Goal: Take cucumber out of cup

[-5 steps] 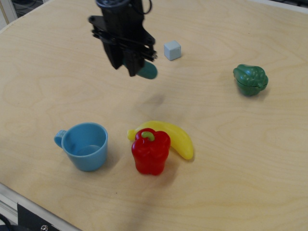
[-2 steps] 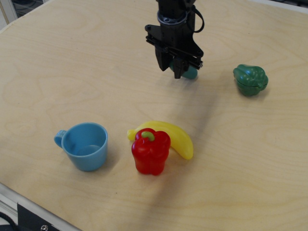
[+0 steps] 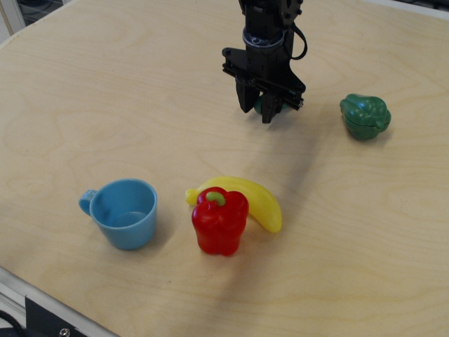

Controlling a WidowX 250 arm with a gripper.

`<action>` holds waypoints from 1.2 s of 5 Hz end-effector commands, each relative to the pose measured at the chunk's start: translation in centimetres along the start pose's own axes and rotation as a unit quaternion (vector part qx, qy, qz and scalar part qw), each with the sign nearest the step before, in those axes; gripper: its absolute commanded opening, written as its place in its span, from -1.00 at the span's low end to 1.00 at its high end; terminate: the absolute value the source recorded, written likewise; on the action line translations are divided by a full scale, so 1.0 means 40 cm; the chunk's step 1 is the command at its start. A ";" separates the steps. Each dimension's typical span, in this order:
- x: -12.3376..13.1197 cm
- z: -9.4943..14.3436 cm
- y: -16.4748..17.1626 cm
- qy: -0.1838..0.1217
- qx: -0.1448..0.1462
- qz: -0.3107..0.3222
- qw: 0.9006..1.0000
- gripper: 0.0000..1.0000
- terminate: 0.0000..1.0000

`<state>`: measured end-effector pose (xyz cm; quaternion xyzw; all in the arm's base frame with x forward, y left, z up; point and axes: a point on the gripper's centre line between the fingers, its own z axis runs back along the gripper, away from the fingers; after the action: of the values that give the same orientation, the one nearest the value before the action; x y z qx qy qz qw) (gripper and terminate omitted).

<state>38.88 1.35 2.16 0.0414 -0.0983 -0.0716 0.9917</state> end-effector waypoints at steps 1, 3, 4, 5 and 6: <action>0.042 0.037 0.001 -0.018 -0.004 0.004 1.000 -1.00 -1.00; 0.006 0.109 0.024 -0.038 0.006 0.020 0.999 1.00 -1.00; -0.017 0.161 0.028 -0.057 0.013 0.015 0.998 1.00 -1.00; -0.037 0.200 0.030 -0.066 0.003 0.020 0.998 1.00 -1.00; -0.037 0.200 0.030 -0.066 0.003 0.020 0.998 1.00 -1.00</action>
<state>35.82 2.13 7.58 0.0353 -0.1337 -0.0560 0.9888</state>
